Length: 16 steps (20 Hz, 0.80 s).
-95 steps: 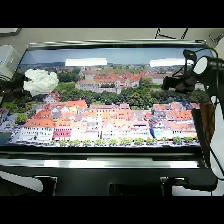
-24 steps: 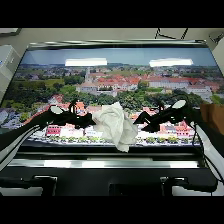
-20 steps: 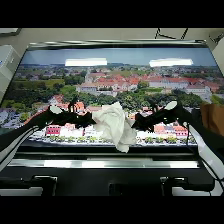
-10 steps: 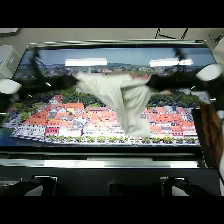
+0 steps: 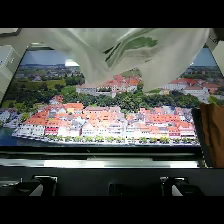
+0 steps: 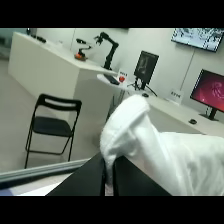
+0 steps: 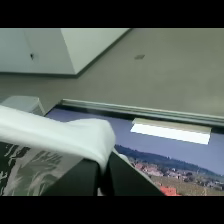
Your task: Fold the clothes and pants, and hang the long-sleeved shirts on hangers.
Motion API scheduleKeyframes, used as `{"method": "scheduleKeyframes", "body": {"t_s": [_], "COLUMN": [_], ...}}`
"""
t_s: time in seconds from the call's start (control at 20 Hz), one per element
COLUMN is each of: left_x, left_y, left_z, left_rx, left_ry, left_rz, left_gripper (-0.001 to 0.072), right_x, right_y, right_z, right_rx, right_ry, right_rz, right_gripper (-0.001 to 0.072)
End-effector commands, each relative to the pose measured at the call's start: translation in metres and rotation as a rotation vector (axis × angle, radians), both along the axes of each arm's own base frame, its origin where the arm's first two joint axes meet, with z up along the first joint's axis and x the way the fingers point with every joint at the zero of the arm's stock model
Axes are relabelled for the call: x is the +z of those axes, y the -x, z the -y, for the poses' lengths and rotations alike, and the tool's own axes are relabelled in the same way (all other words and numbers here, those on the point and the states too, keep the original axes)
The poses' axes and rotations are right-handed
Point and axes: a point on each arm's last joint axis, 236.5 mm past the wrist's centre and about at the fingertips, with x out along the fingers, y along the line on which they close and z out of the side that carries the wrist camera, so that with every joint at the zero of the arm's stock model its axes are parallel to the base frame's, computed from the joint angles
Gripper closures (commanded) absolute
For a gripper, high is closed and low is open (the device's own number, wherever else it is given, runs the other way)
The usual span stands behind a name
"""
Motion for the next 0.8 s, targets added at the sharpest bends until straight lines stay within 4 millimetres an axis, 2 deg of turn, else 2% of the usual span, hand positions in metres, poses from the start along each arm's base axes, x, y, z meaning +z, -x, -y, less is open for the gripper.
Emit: {"method": "scheduleKeyframes", "body": {"t_s": [0.0,0.05,0.1,0.15,0.2,0.35,0.45,0.5,0.55,0.65,0.75], "left_x": [0.011,-0.006,-0.034,-0.068,-0.105,-0.238,-0.325,-0.364,-0.395,-0.442,-0.463], "left_y": [0.013,0.002,-0.013,-0.028,-0.041,-0.071,-0.074,-0.071,-0.067,-0.056,-0.048], "left_z": [-0.005,-0.003,-0.001,0.003,0.006,0.019,0.026,0.027,0.026,0.025,0.024], "left_rx": [0.028,0.03,0.031,0.017,-0.008,-0.083,-0.112,-0.12,-0.122,-0.126,-0.13], "left_ry": [-0.016,-0.059,-0.118,-0.167,-0.196,-0.21,-0.216,-0.217,-0.214,-0.204,-0.206], "left_rz": [0.042,0.001,-0.065,-0.15,-0.242,-0.568,-0.762,-0.849,-0.922,-1.044,-1.097], "left_gripper": [0.0685,0.0685,0.0685,0.0685,0.0685,0.0685,0.0685,0.0685,0.0685,0.0685,0.0685], "right_x": [0.021,0.011,-0.004,-0.025,-0.055,-0.171,-0.262,-0.301,-0.338,-0.404,-0.45], "right_y": [0.016,0.007,-0.007,-0.024,-0.046,-0.114,-0.153,-0.165,-0.171,-0.171,-0.161], "right_z": [0.002,0.002,0.002,0.001,0.0,-0.005,-0.022,-0.033,-0.049,-0.082,-0.112], "right_rx": [-0.015,-0.011,-0.004,0.007,0.026,0.091,0.12,0.129,0.147,0.175,0.191], "right_ry": [-0.009,-0.003,0.008,0.02,0.035,0.02,-0.061,-0.101,-0.12,-0.127,-0.127], "right_rz": [0.07,0.037,-0.011,-0.077,-0.169,-0.515,-0.773,-0.88,-0.973,-1.136,-1.26], "right_gripper": [0.0672,0.0672,0.0671,0.0671,0.0671,0.0671,0.0672,0.0672,0.0672,0.0672,0.0671]}}
